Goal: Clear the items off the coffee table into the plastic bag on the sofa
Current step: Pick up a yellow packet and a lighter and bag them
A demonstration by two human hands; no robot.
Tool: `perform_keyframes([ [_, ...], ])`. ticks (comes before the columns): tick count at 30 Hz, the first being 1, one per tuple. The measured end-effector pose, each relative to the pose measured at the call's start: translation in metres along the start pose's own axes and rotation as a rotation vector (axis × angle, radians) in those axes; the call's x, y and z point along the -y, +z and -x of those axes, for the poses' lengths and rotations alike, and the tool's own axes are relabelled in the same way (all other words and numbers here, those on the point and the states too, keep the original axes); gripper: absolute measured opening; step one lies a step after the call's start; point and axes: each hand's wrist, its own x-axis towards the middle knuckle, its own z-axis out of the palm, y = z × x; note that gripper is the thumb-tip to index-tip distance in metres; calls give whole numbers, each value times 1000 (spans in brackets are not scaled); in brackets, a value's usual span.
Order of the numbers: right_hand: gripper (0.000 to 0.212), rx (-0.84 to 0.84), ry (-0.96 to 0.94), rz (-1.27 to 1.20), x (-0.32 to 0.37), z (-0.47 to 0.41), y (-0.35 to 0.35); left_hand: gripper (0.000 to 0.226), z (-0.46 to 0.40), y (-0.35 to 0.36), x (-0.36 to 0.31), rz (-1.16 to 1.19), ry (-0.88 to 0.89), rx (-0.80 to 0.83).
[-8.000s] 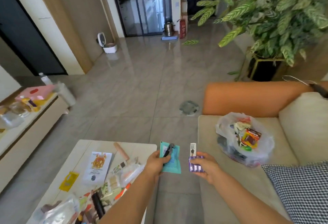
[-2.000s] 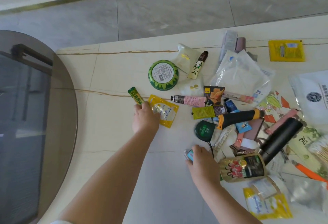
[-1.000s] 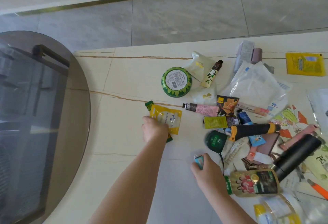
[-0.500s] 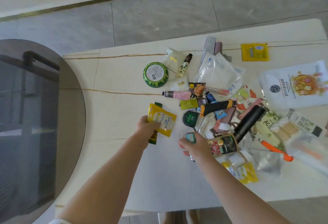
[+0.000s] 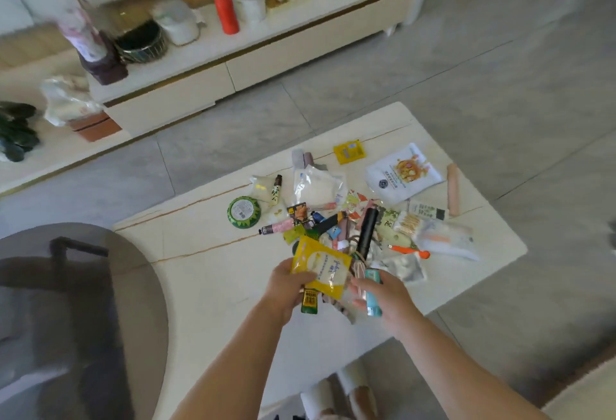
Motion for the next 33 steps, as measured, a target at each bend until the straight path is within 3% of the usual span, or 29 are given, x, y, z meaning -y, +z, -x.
perform_keyframes([
  [2, 29, -44, -35, -57, 1, 25, -21, 29, 23, 20, -4, -58, 11, 54],
  [5, 12, -130, -79, -198, 5, 59, -50, 34, 52, 54, -12, -144, 28, 140],
  [9, 15, -232, -124, -265, 9, 97, -96, 39, 91, 108, -20, -235, 48, 244],
  [16, 10, -360, -196, -412, 8, 136, -205, 27, 131, 210, -16, -411, 85, 351],
  [26, 5, -531, -274, -589, -16, 181, -393, 19, 178, 396, 35, -587, 147, 539],
  [33, 6, -748, -255, -750, -52, 211, -483, 19, 210, 497, 73, -796, 158, 670],
])
